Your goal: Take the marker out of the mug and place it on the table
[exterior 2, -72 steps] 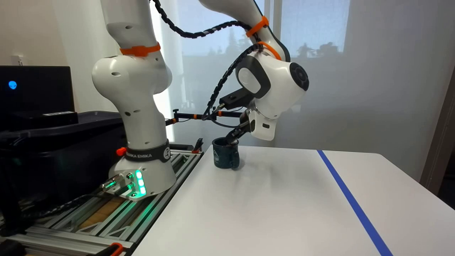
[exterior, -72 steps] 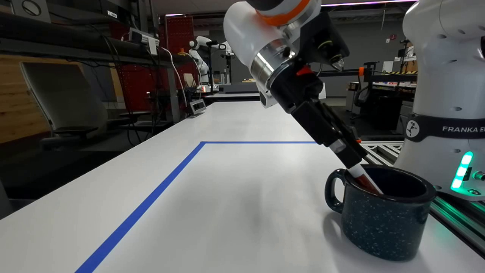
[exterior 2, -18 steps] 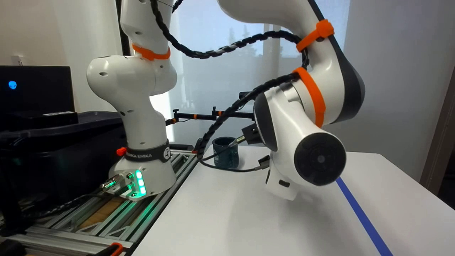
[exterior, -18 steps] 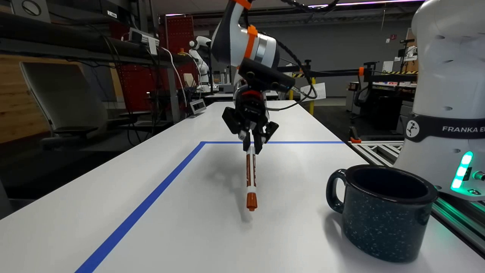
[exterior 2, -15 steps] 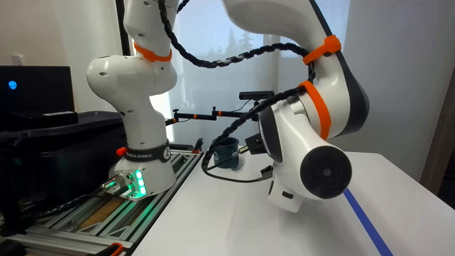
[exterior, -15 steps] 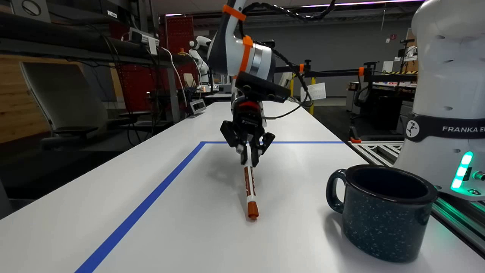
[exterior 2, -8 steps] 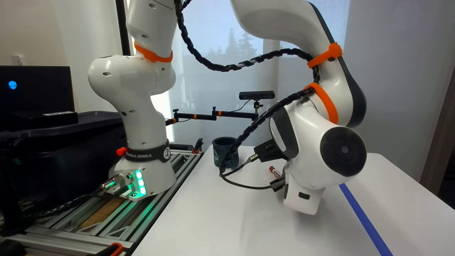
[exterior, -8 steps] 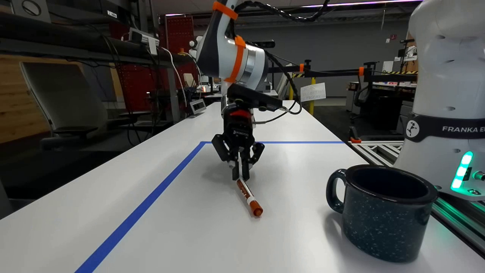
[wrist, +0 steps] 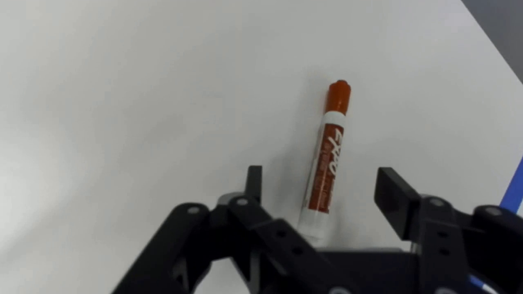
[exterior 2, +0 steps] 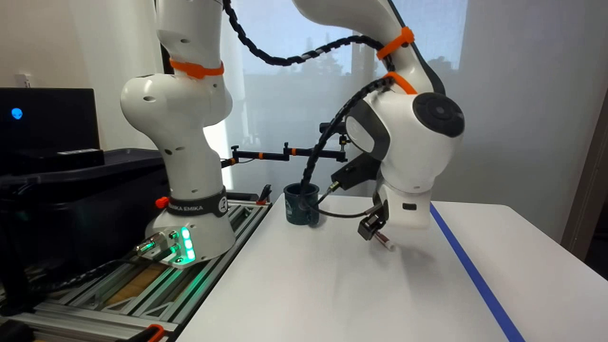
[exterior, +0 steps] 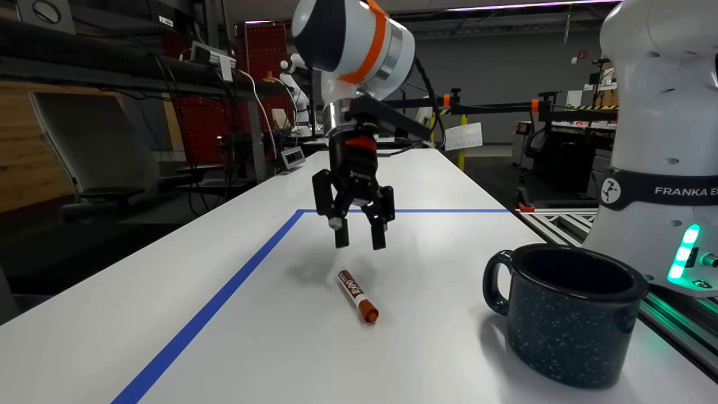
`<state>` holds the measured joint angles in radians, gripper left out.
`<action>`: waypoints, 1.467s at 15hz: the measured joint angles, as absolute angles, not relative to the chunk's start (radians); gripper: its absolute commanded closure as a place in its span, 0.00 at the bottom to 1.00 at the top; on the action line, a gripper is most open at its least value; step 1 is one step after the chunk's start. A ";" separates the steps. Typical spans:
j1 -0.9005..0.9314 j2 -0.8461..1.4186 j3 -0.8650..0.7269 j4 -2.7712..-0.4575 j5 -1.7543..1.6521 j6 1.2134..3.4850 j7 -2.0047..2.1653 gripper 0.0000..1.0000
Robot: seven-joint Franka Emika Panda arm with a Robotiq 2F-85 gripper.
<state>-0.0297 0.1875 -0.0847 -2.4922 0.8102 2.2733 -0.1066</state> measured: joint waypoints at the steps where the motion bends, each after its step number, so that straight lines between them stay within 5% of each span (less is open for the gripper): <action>1: -0.026 0.139 -0.081 -2.529 0.764 2.291 -0.106 0.00; 12: -0.025 -0.293 -0.053 -2.740 0.190 2.288 -0.120 0.00; 22: 0.012 -0.455 -0.052 -2.740 0.077 2.333 -0.322 0.00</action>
